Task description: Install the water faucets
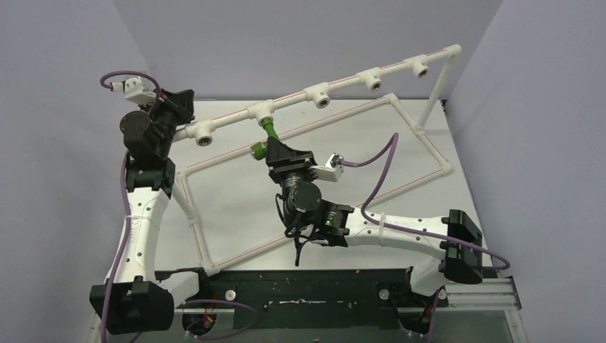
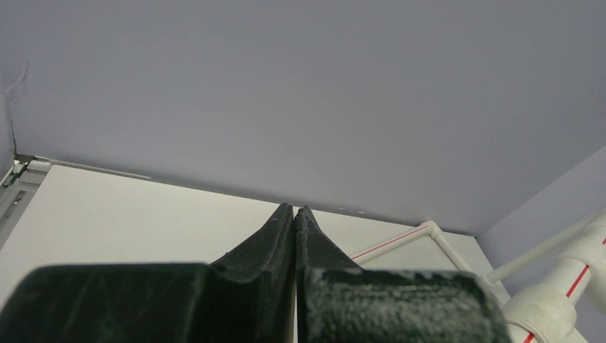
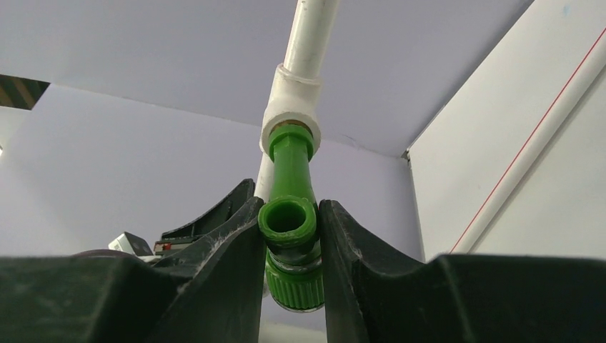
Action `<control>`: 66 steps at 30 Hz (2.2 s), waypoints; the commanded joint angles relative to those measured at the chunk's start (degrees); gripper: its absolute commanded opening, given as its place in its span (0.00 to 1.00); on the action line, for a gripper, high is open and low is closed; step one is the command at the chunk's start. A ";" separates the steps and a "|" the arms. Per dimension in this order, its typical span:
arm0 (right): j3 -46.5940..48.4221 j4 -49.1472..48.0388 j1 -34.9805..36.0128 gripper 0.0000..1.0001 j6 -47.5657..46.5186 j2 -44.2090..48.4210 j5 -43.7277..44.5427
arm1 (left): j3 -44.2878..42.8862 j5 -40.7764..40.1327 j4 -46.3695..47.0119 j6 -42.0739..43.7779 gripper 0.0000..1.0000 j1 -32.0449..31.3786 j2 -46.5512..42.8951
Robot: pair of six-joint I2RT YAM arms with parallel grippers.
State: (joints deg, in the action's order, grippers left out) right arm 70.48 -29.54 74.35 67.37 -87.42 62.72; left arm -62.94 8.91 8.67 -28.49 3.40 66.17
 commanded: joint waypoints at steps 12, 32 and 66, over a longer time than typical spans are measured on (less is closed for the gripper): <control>-0.73 -3.76 -0.49 0.14 13.71 6.49 -3.76 | 7.48 -0.17 -18.10 -0.07 0.00 1.35 4.93; -2.85 0.15 -0.14 0.74 12.75 9.15 -5.48 | 7.44 -0.40 -18.25 0.03 0.00 1.43 4.92; 7.11 27.63 -7.50 0.82 -59.50 20.27 -38.41 | 7.23 0.32 -18.54 -0.15 0.00 1.49 6.43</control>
State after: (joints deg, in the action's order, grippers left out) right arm 70.65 -8.32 66.78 27.90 -66.87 32.40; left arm -62.65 9.30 8.75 -28.97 3.53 65.84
